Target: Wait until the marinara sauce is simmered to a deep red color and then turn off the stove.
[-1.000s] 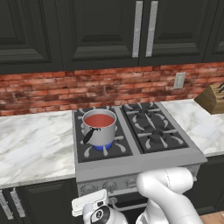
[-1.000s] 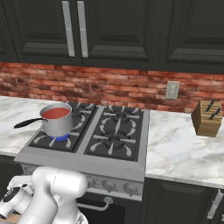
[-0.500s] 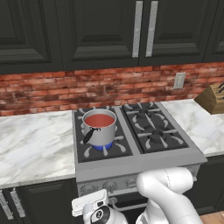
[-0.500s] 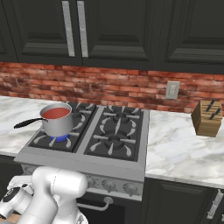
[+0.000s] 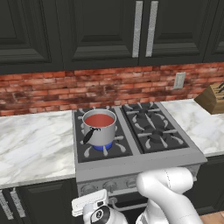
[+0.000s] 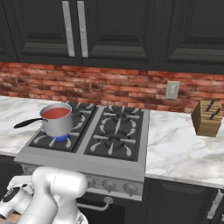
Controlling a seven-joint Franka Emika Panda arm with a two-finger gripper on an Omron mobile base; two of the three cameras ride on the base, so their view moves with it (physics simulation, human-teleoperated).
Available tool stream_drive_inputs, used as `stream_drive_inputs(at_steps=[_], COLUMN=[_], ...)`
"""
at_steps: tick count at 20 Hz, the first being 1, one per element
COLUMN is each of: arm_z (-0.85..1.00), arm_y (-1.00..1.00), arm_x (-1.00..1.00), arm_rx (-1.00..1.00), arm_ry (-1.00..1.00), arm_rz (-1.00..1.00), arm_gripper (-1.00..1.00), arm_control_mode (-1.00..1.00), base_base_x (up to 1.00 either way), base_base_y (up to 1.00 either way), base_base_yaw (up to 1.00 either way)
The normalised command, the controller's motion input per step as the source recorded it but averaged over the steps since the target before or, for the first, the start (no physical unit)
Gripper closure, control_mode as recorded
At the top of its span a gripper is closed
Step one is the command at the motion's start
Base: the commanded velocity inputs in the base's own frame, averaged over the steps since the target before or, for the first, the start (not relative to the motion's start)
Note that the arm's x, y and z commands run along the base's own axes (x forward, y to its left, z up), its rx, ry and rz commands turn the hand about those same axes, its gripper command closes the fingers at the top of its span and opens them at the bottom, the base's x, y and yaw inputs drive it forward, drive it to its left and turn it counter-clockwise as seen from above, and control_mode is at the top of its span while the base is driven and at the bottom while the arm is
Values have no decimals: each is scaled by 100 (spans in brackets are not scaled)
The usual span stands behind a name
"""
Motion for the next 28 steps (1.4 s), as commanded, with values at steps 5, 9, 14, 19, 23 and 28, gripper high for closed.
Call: stream_drive_inputs(at_steps=[5, 9, 14, 19, 23, 28], arm_z=[0, 0, 0, 0, 0, 0], arm_y=[0, 0, 0, 0, 0, 0], arm_x=[0, 0, 0, 0, 0, 0], arm_rx=[0, 0, 0, 0, 0, 0], arm_ry=[0, 0, 0, 0, 0, 1], arm_rz=[0, 0, 0, 0, 0, 0], arm_gripper=[100, 100, 100, 100, 100, 100], arm_control_mode=[-100, -100, -100, -100, -100, -100], base_base_x=[0, 0, 0, 0, 0, 0], base_base_y=[0, 0, 0, 0, 0, 0], base_base_yaw=[0, 0, 0, 0, 0, 0])
